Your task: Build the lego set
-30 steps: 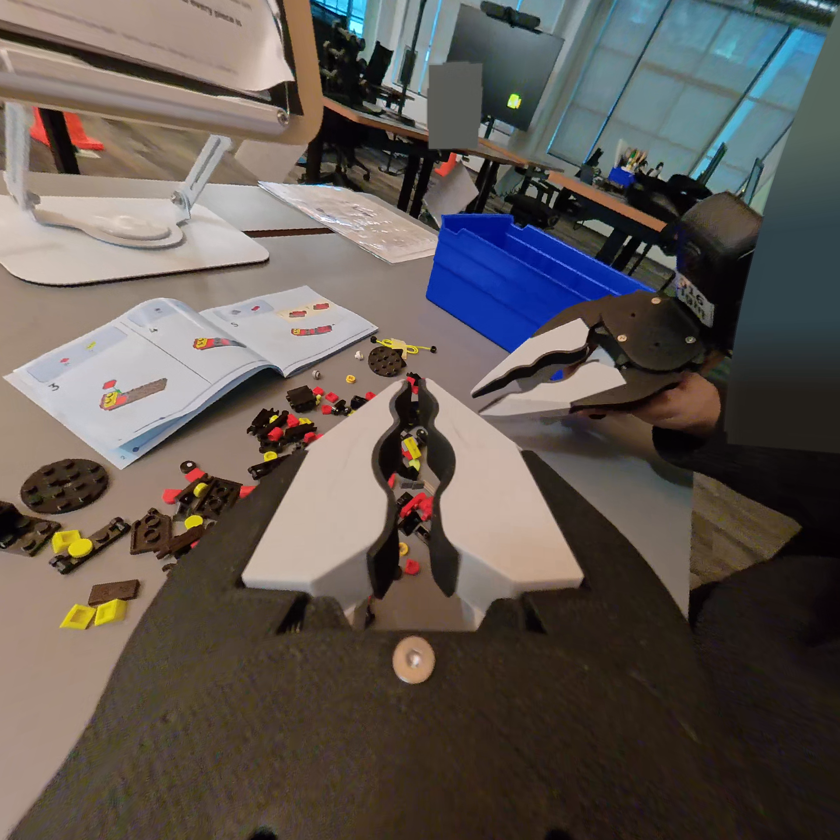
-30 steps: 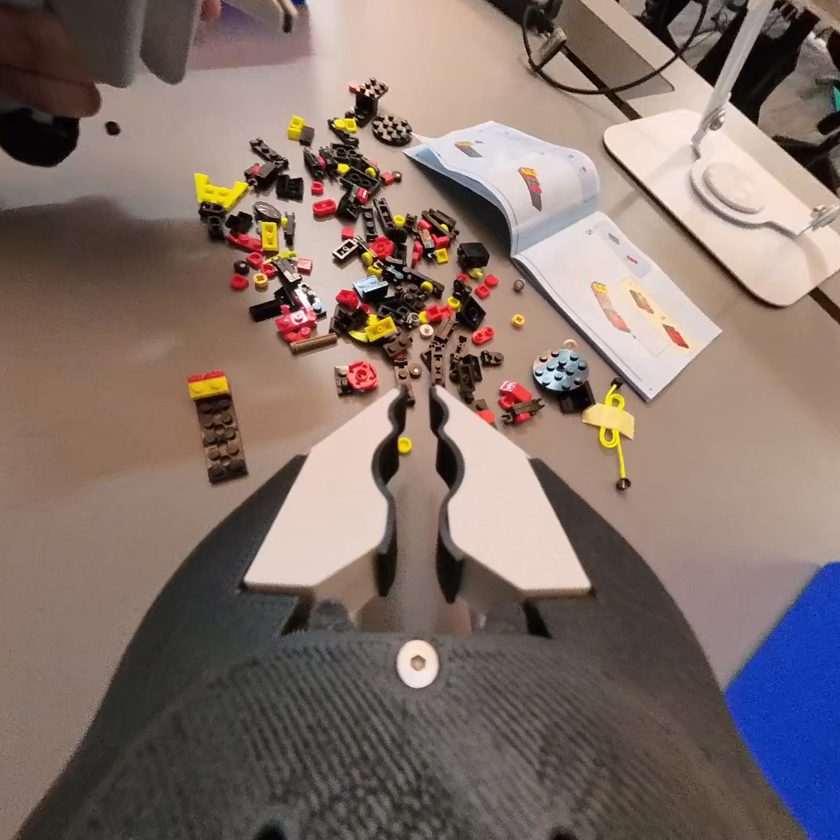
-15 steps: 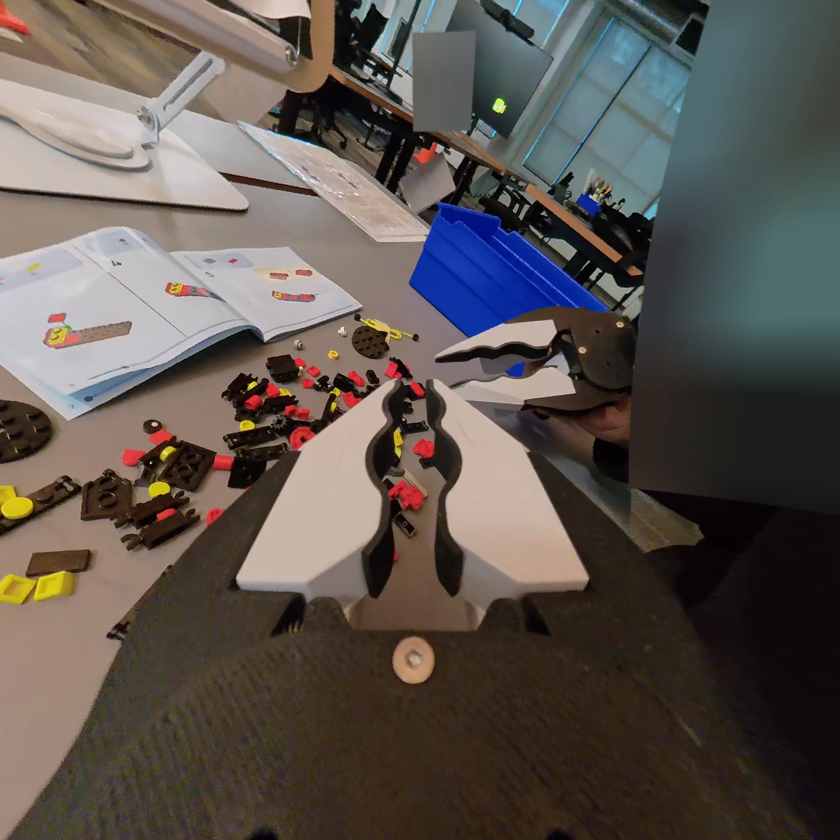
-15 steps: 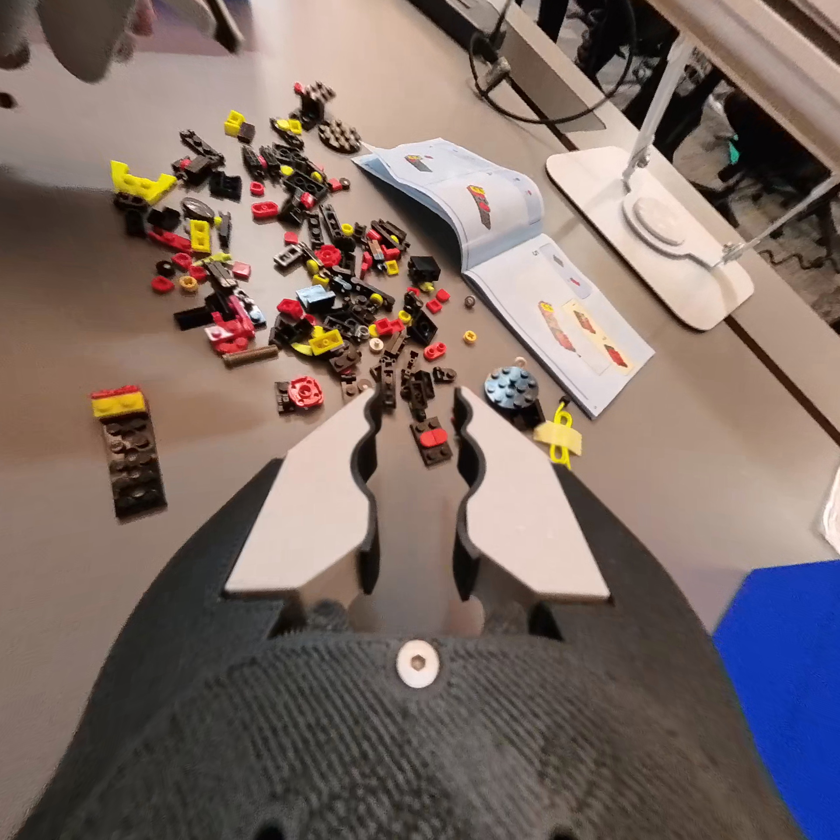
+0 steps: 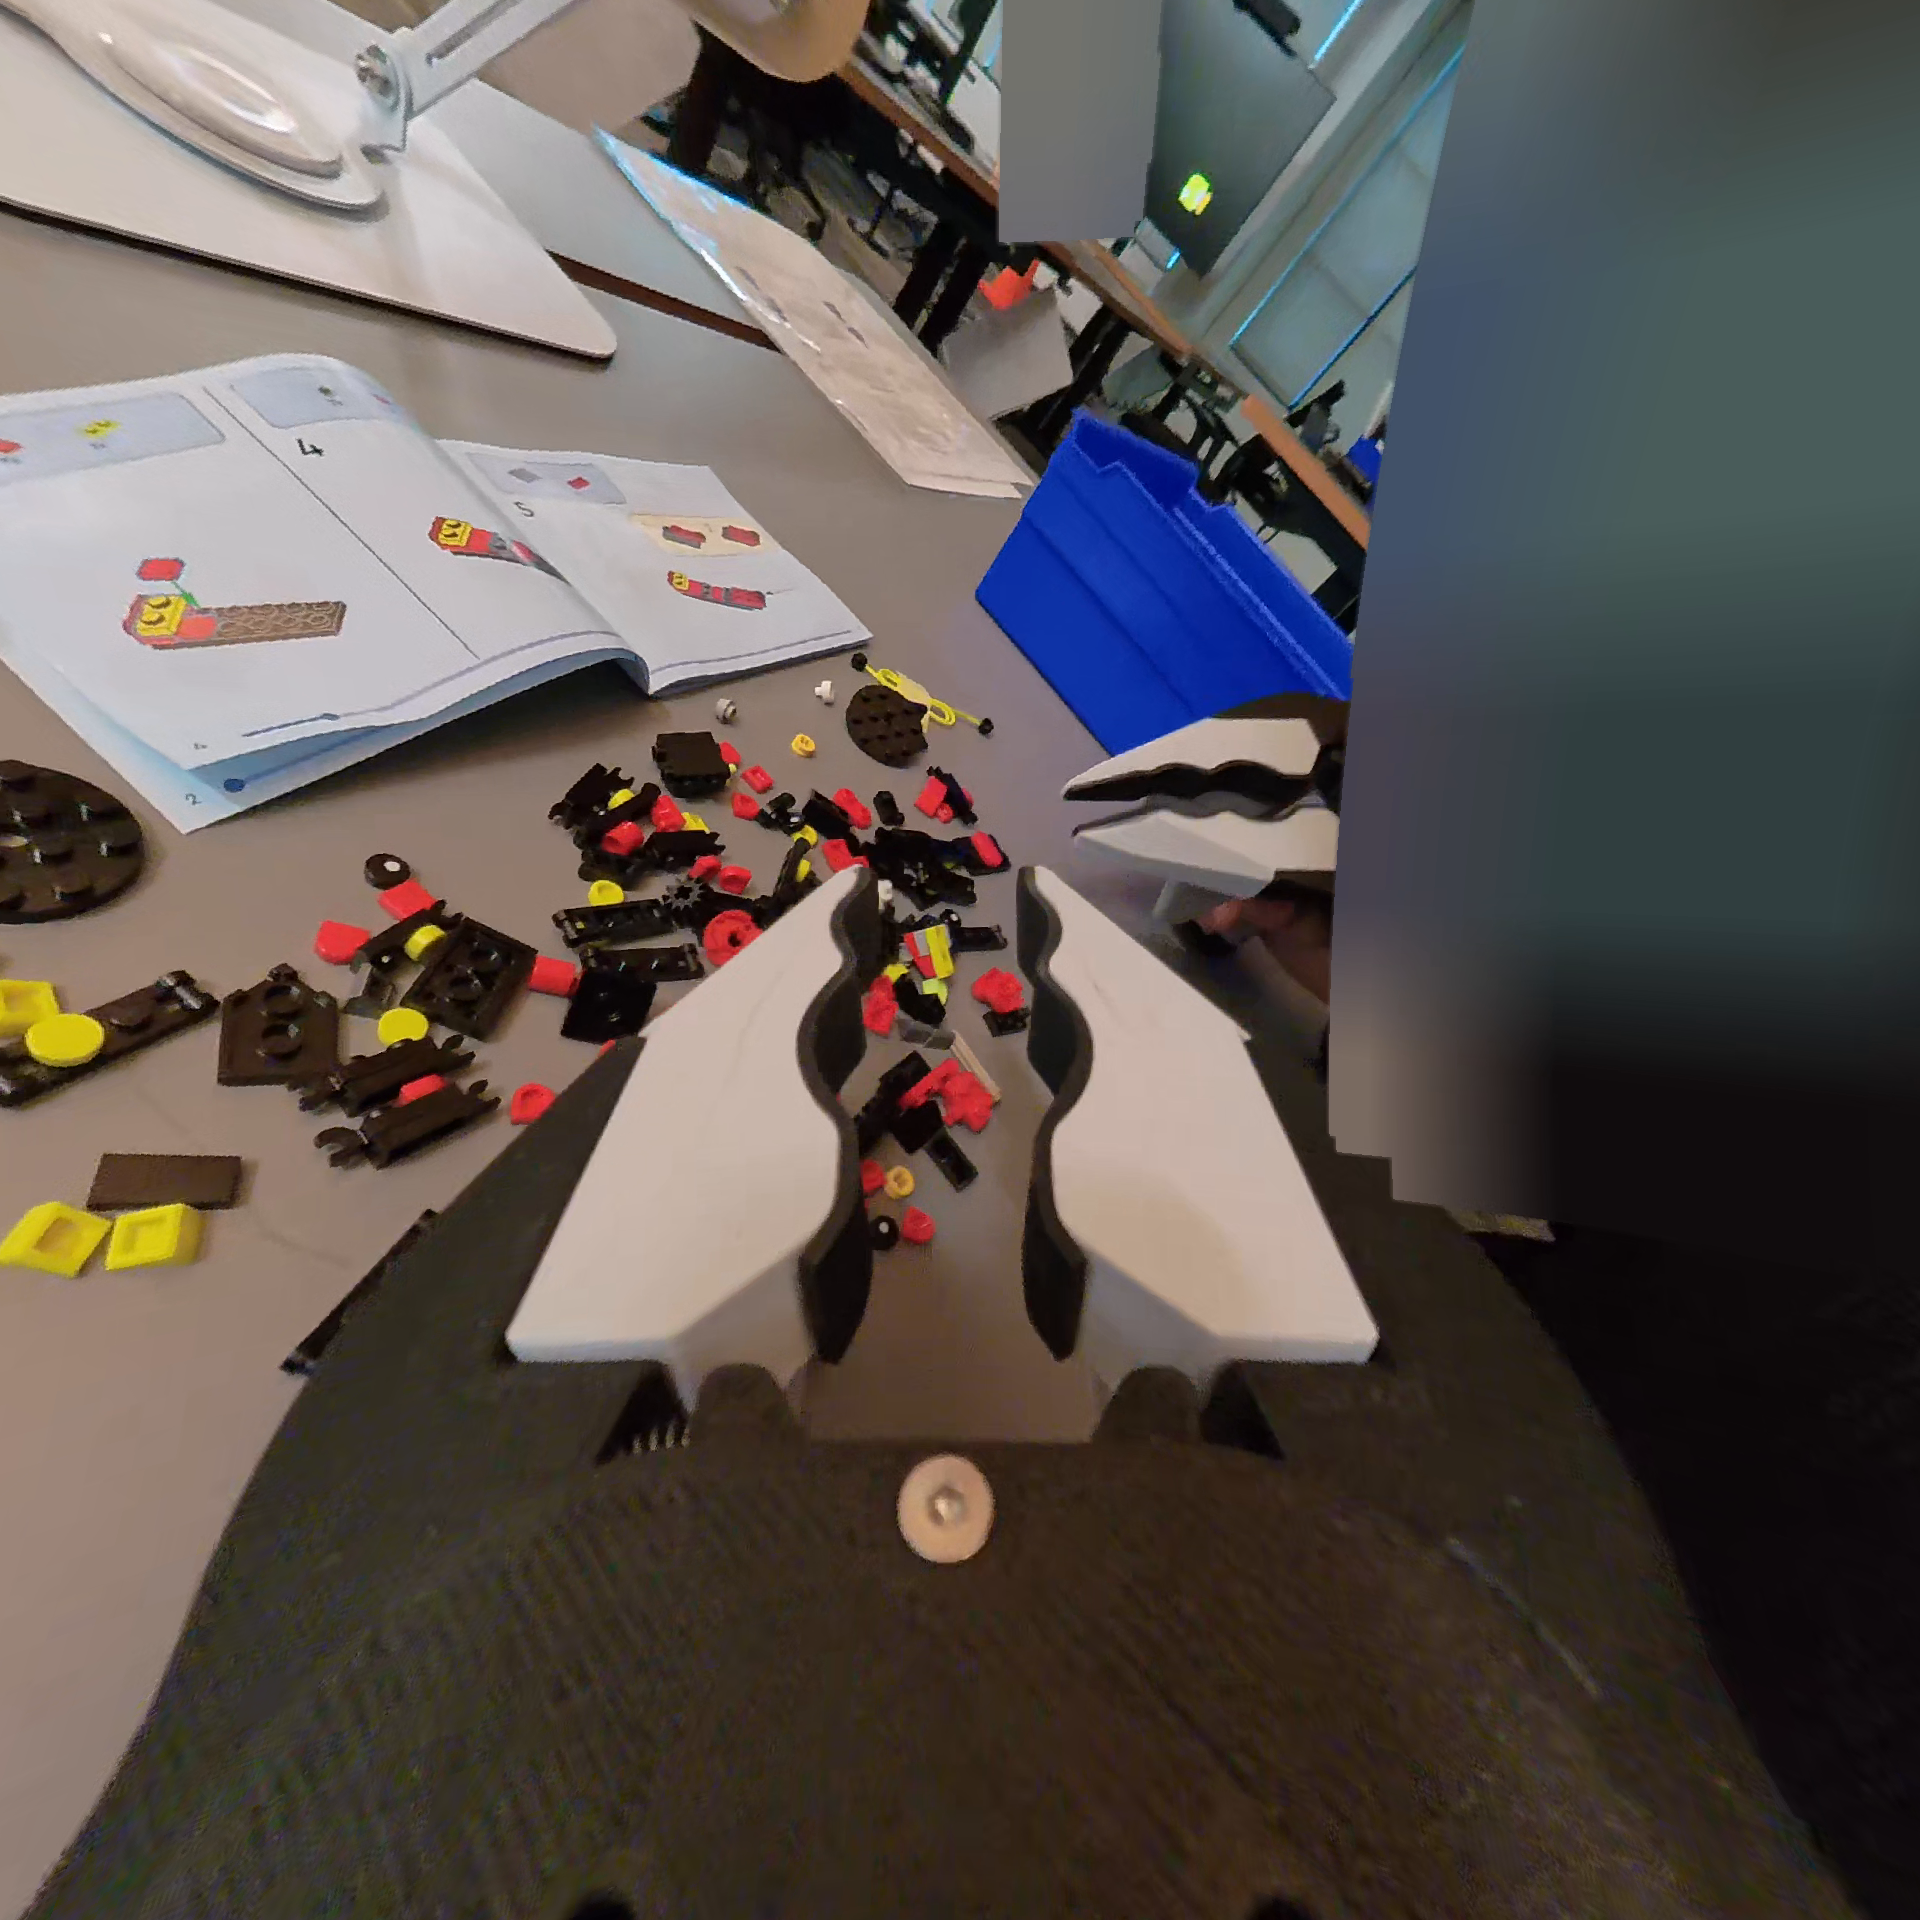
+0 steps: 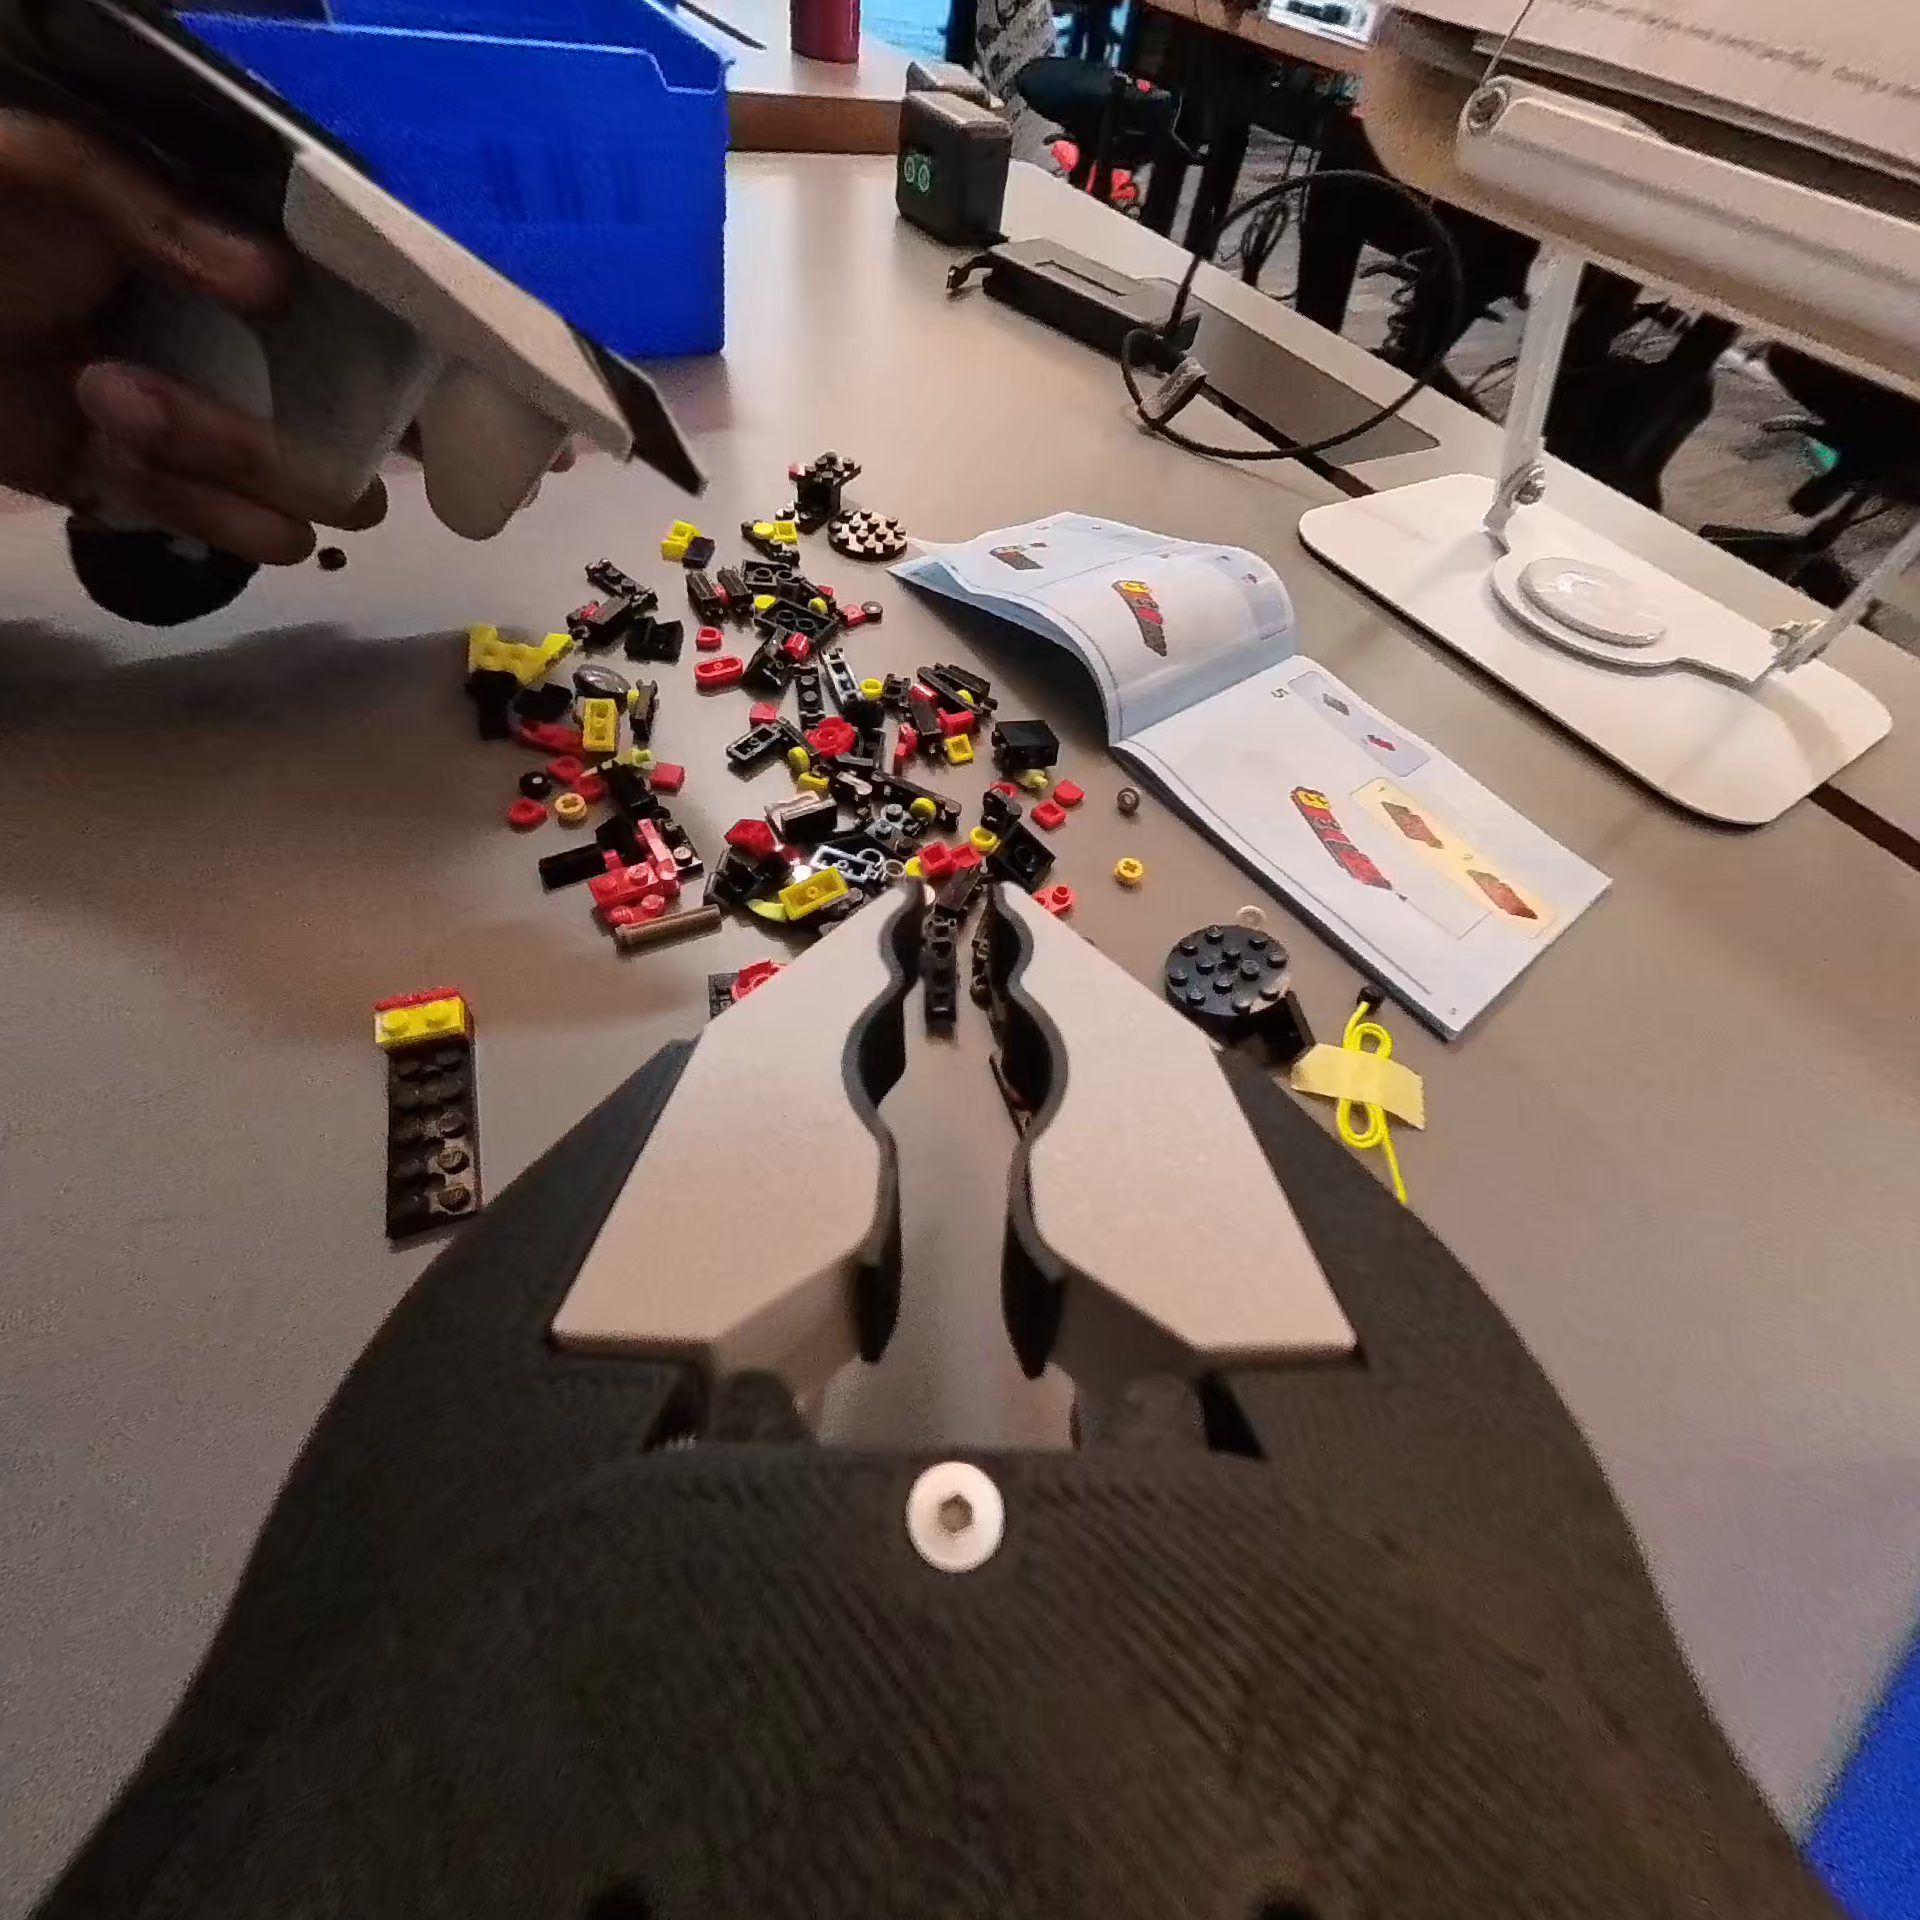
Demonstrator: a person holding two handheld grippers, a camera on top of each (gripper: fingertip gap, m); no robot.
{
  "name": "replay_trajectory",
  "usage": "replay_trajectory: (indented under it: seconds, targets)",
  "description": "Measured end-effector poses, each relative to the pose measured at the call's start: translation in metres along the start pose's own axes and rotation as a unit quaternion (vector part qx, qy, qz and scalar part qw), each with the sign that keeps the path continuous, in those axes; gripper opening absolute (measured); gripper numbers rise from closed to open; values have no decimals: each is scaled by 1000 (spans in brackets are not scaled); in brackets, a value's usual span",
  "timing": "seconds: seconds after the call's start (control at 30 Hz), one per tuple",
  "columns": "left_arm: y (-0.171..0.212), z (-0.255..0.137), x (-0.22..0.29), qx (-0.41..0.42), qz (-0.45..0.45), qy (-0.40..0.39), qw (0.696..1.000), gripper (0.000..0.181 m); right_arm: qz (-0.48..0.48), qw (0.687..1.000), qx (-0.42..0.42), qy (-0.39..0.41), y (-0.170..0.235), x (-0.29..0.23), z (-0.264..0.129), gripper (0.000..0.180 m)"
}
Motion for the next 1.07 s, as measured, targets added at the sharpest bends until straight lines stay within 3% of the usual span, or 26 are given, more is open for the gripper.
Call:
replay_trajectory:
  seconds: [0.3, 0.43, 1.07]
  targets:
    - [5, 4, 1, -25, 23, -7, 999, 28, 25, 999, 1, 22, 0, 8, 0, 0]
    - [5, 2, -6, -22, 18, -43, 999, 50, 54, 998, 8, 39, 0, 16, -2, 0]
    - [7, 4, -12, -36, 11, -56, 998, 58, 75, 993, -5, 90, 2, 26, -2, 0]
Point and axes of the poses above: each gripper's, where its closed fingertips meet, z out along the fingers, y out of its underside, x = y × z across the jaws, the point moved 6 cm from there along -z, back along the fingers, and after that the axes turned 9 degrees about y, right-handed, at the moved point
